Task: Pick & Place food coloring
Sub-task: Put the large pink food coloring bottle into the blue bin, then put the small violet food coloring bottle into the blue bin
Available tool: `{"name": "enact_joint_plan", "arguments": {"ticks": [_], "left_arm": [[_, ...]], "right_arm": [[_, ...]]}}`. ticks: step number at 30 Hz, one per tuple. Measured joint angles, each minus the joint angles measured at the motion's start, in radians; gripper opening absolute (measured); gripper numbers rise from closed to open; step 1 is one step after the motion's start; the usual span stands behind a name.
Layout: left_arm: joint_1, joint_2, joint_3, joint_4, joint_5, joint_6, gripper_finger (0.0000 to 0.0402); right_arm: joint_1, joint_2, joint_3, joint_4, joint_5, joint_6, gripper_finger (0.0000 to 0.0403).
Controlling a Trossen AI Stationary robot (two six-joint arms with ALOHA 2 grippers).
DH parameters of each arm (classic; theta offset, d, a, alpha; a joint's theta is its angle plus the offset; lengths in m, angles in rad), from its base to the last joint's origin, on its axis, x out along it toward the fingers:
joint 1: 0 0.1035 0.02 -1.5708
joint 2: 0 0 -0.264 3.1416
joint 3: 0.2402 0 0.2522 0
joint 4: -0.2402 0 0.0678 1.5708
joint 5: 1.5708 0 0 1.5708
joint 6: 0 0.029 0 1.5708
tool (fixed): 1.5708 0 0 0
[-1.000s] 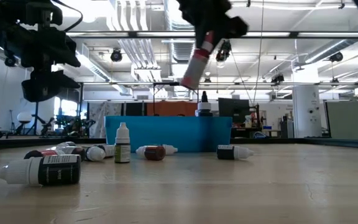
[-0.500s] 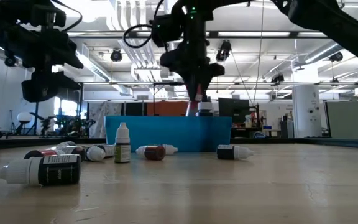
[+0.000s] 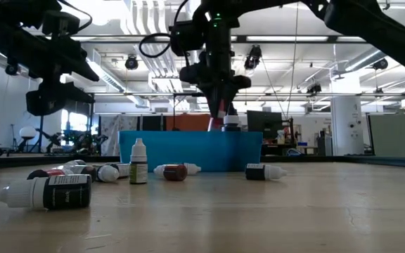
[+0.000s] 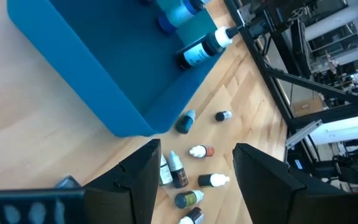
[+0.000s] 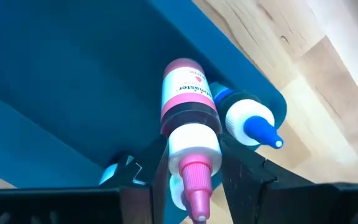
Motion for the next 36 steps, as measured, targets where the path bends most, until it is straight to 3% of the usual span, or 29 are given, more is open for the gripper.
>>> {"name": "enact_joint_plan", "arguments": {"ticks": [3, 14, 26, 36], "left_arm": [[0.000, 0.000, 0.000, 0.000, -0.004, 0.000, 0.0178], [0.000, 0.000, 0.000, 0.000, -0.007, 0.001, 0.0178], [0.000, 0.000, 0.000, 0.000, -0.007, 0.003, 0.0178], [0.000, 0.000, 0.000, 0.000, -0.007, 0.004, 0.0178]], "right_arm": [[-0.004, 0.000, -0.008, -0.001, -0.046, -0.004, 0.0108], [-0.008, 0.000, -0.044, 0.013, -0.048, -0.004, 0.0148], [-0.010, -0.001, -0.038, 0.033, -0.048, -0.004, 0.0148], [0.009, -0.065, 0.012, -0.035, -0.020, -0.015, 0.0192]]}}
